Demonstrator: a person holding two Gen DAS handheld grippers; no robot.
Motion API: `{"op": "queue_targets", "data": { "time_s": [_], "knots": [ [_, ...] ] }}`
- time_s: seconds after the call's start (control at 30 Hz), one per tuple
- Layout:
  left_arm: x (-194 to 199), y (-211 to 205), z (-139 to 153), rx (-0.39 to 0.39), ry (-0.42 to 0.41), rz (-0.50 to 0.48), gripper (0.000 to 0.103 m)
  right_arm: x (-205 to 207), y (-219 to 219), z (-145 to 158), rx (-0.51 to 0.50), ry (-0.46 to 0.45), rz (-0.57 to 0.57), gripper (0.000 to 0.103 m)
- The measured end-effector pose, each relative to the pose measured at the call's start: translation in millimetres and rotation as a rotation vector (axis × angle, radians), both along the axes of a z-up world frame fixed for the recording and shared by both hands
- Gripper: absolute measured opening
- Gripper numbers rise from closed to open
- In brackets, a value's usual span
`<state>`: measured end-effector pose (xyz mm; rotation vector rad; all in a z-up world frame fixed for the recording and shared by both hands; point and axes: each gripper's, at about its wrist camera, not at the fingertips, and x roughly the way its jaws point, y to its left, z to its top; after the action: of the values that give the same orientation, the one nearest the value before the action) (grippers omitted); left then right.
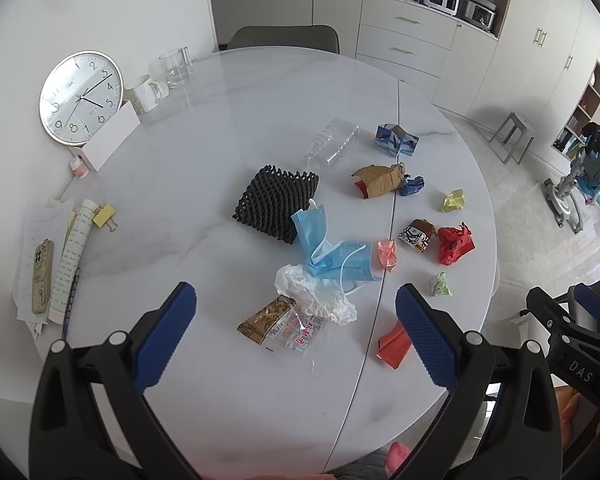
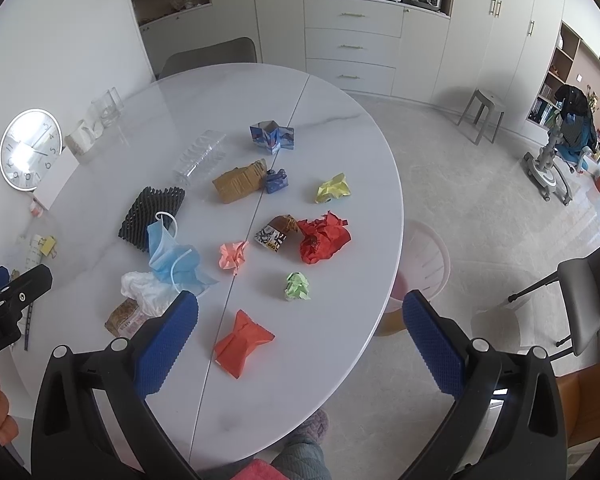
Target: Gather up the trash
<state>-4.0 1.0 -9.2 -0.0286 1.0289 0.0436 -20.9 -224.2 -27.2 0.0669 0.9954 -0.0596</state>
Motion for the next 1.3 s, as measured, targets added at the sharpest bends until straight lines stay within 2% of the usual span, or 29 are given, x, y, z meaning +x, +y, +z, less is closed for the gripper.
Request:
{"op": "queue_targets", "data": {
  "time_s": [0.37, 0.57, 0.67, 0.8, 0.9, 0.97, 1.03, 1.13, 1.3],
  "knots": [
    [-0.3, 0.8, -0.4, -0.006, -0.003, -0.003, 0.095, -1.1, -1.2, 0.0, 0.006, -0.01, -0.002, 0.101],
    [6.1, 29.0, -16.1, -0.036, -0.013, -0.108, 0.095, -5.8, 6.3, -17.4, 0.035, -0.065, -0.007, 0.101],
    [10.7, 55.7, -38.3, -0.003, -0.007, -0.153, 0.095, -10.8, 12.6, -31.4, 0.08, -0.127, -0.039, 0.101],
    [13.2, 76.0, -74.3, 0.008, 0.057, -0.265, 0.095, -9.2, 19.0, -73.3, 0.105, 0.048, -0.079, 0.101],
    [16.5, 81.9, -106.2, -0.041, 0.141, -0.356, 0.095, -12.6, 25.1, -99.2, 0.15, 0.119, -0.09, 0.101],
    [17.6, 78.6, -122.7, -0.079, 0.185, -0.396, 0.095, -15.8, 28.0, -119.1, 0.142, 0.176, -0.107, 0.101],
    [15.8, 70.4, -136.7, -0.094, 0.19, -0.427, 0.095, -19.7, 30.4, -133.3, 0.148, 0.223, -0.131, 0.101],
    [20.1, 50.1, -159.4, -0.091, 0.205, -0.532, 0.095, -21.5, 30.8, -139.6, 0.187, 0.227, -0.16, 0.101],
    [29.6, 20.6, -183.8, -0.076, 0.246, -0.653, 0.095, -22.9, 29.8, -141.8, 0.204, 0.226, -0.209, 0.101]
  ]
}}
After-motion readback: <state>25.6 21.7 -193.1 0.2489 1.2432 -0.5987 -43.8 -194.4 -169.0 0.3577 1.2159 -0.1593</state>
